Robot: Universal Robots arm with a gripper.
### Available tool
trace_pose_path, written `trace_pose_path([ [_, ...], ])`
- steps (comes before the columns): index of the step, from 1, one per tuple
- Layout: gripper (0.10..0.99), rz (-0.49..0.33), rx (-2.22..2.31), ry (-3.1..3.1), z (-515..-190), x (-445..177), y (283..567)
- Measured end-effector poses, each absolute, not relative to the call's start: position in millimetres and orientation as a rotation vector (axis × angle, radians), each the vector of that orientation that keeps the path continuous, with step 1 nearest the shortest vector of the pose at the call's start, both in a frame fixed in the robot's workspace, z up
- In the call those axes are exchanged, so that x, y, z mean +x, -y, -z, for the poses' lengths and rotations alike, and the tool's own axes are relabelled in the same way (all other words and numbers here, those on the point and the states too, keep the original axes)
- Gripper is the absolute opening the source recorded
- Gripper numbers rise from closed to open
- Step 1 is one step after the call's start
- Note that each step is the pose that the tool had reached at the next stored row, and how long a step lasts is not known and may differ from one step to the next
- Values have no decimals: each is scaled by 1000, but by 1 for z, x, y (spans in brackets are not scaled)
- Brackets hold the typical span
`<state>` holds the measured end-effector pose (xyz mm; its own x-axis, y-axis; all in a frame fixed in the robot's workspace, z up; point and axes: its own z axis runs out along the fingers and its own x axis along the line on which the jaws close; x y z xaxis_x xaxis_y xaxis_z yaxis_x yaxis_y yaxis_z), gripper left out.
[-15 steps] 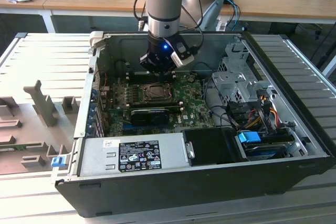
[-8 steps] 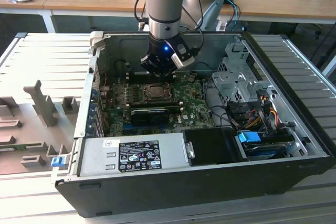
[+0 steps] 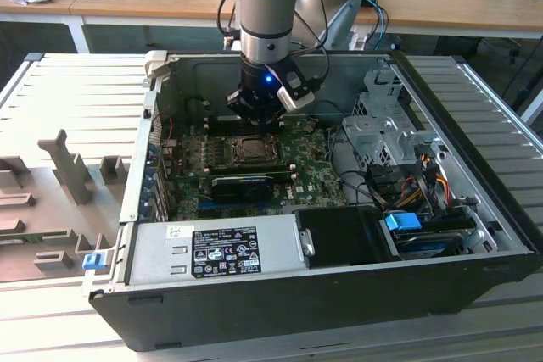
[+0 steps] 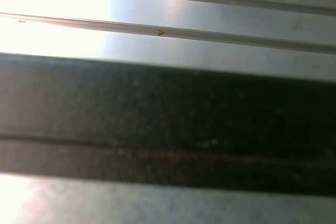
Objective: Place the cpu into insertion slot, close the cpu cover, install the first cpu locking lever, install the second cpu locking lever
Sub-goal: 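Install the first cpu locking lever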
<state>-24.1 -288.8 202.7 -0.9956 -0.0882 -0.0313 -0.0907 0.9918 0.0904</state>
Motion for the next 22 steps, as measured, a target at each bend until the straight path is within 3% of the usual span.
trace_pose_path([
  [22, 106, -145, -139, -3108, -204, -24, 291],
])
